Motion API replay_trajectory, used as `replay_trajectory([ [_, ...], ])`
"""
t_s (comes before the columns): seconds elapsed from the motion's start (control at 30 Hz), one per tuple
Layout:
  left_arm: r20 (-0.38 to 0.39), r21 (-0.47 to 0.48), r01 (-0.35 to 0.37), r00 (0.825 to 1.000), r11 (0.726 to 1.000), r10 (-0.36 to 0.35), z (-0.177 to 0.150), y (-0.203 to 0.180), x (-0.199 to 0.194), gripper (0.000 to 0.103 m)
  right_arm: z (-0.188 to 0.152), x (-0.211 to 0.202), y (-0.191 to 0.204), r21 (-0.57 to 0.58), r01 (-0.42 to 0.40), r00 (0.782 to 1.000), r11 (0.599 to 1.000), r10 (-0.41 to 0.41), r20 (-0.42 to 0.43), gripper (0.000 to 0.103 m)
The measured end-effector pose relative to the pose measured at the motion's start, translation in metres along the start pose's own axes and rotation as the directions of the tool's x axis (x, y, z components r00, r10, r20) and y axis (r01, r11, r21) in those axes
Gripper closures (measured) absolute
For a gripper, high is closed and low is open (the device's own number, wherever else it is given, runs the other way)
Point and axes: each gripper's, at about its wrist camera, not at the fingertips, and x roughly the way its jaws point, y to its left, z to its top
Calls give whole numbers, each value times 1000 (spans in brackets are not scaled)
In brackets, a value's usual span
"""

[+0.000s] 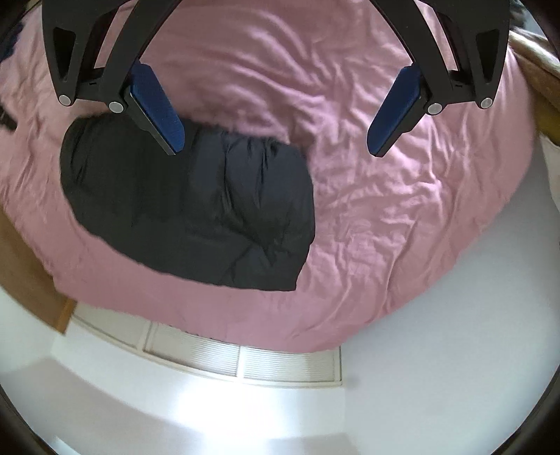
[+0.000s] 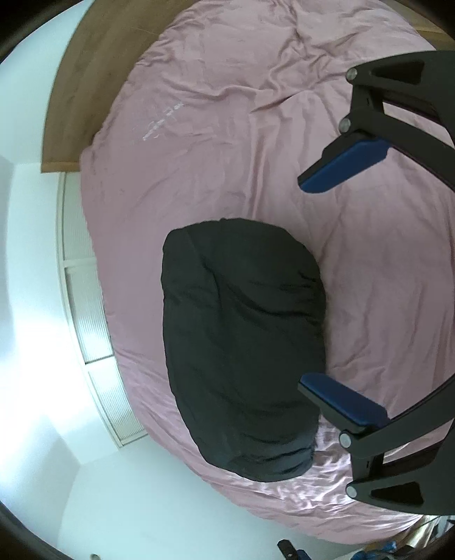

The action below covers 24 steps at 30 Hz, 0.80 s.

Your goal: Fold large clothes

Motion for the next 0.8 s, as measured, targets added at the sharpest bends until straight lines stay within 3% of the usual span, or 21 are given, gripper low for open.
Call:
replay_trajectory([
  [0.17,-9,50,40,999,998,-39,-29,1,-8,1,-21,-20,30,-43,33,999,999,-33,13,0],
  [0.4,-22,84,92,996,992,-91,-43,15,-18,1,-49,-41,55,-20,51,999,999,-51,-3,0],
  [0.8,46,95,28,998,995,-33,-35,19,-39,1,-69,-56,80,-34,52,999,998,-52,-6,0],
])
